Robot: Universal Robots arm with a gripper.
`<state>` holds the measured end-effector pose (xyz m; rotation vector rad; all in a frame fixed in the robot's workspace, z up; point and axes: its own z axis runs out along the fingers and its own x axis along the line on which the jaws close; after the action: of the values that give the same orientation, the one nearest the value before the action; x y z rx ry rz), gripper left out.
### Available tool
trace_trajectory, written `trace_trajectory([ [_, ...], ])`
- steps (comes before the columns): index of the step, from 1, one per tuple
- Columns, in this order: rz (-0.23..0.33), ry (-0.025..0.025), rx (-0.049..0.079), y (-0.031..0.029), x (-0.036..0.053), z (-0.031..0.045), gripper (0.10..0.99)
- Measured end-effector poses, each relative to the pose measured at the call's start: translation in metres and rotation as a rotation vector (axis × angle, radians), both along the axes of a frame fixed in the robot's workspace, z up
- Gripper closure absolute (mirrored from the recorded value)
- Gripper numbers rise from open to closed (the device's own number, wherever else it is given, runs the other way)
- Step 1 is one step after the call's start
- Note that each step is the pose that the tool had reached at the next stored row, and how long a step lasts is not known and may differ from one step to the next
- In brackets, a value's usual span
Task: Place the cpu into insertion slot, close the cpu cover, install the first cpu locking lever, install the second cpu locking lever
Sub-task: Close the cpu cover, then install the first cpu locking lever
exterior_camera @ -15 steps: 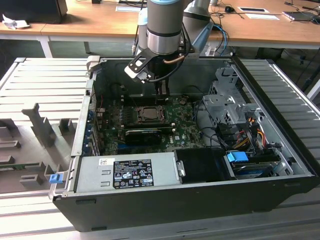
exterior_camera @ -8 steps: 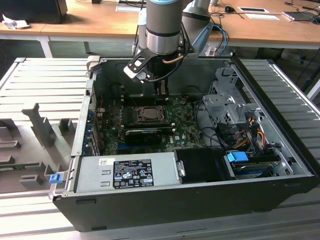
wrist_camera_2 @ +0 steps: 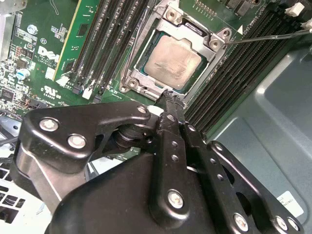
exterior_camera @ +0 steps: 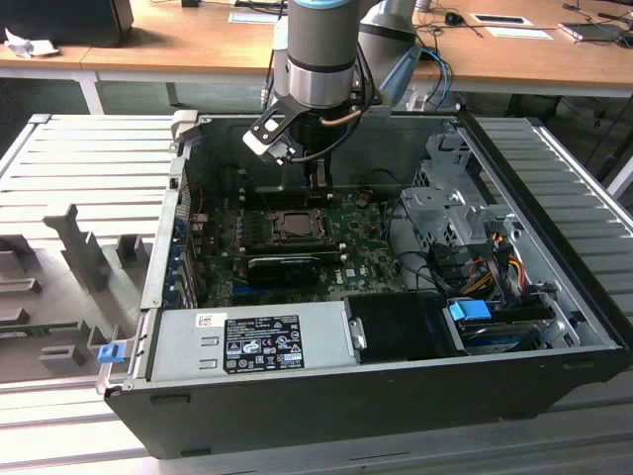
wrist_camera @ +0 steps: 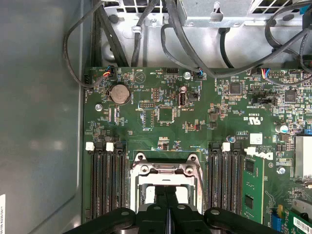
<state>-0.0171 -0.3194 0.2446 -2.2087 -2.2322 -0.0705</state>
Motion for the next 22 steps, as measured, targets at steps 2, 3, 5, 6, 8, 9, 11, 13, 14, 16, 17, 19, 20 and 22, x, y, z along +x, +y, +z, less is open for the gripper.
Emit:
trace_trajectory([
  [2, 0.0, 0.0, 0.0, 0.0, -0.0005, 0.0, 0.98],
  [3, 0.0, 0.0, 0.0, 0.0, -0.001, 0.0, 0.98],
  [5, 0.0, 0.0, 0.0, 0.0, -0.0022, 0.0, 0.98],
  [6, 0.0, -0.0001, 0.0, 0.0, -0.0057, -0.0001, 0.98],
  [8, 0.0, -0.0002, 0.0, 0.0, -0.0127, -0.0006, 0.98],
  [9, 0.0, -0.0001, 0.001, 0.0, -0.0142, -0.0007, 0.98],
  [11, 0.0, -0.0001, 0.001, 0.0, -0.0176, -0.0013, 0.98],
  [13, 0.0, -0.0002, 0.001, 0.0, -0.0217, -0.0019, 0.98],
  [14, 0.0, -0.0002, 0.001, 0.0, -0.0226, -0.0019, 0.98],
  [16, 0.0, -0.0001, 0.001, 0.0, -0.0238, -0.0021, 0.98],
  [17, 0.0, -0.0001, 0.001, 0.0, -0.0239, -0.0021, 0.98],
  [19, 0.0, -0.0001, 0.001, 0.0, -0.0244, -0.0022, 0.98],
  [20, 0.0, -0.0002, 0.001, 0.0, -0.0246, -0.0022, 0.98],
  [22, 0.0, -0.0002, 0.001, 0.0, -0.0247, -0.0021, 0.98],
])
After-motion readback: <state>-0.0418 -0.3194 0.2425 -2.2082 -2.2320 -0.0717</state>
